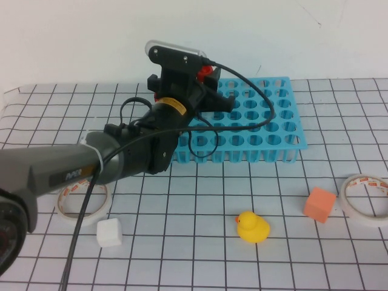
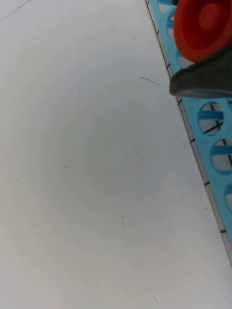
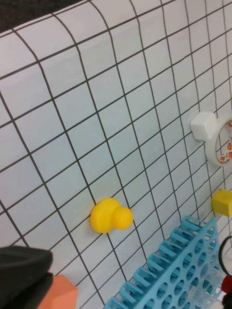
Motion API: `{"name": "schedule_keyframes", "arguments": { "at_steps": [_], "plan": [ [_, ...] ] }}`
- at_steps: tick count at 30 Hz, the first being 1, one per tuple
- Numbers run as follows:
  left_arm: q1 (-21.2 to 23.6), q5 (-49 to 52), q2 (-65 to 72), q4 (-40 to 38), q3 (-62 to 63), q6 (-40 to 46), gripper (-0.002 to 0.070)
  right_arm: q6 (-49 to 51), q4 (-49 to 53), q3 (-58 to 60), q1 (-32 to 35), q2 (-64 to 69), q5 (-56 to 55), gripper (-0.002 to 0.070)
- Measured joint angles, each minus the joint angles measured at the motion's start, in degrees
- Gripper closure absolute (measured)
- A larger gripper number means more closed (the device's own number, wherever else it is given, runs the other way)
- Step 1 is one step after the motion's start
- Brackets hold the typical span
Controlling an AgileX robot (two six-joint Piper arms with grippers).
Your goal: Place the test tubes
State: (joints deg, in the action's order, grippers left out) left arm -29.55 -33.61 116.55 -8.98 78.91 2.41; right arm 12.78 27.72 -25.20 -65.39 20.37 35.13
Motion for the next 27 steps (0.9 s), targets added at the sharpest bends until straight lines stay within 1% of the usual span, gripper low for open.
{"name": "schedule_keyframes", "arguments": {
  "at_steps": [7, 15, 23, 27],
  "plan": [
    [0.0, -0.9, 0.6, -0.1, 0.1, 2.4, 0.0421, 0.0, 0.0, 0.0, 0.0, 0.0, 0.0, 0.0678],
    [0.0, -1.3, 0.7, -5.9, 0.1, 4.3, 0.0421, 0.0, 0.0, 0.0, 0.0, 0.0, 0.0, 0.0678],
    [0.0, -0.4, 0.7, -6.9, 0.6, 5.2, 0.0421, 0.0, 0.0, 0.0, 0.0, 0.0, 0.0, 0.0678],
    [0.0, 0.1, 0.7, -8.6, 0.7, 5.5, 0.0421, 0.0, 0.0, 0.0, 0.0, 0.0, 0.0, 0.0678]
  ]
}}
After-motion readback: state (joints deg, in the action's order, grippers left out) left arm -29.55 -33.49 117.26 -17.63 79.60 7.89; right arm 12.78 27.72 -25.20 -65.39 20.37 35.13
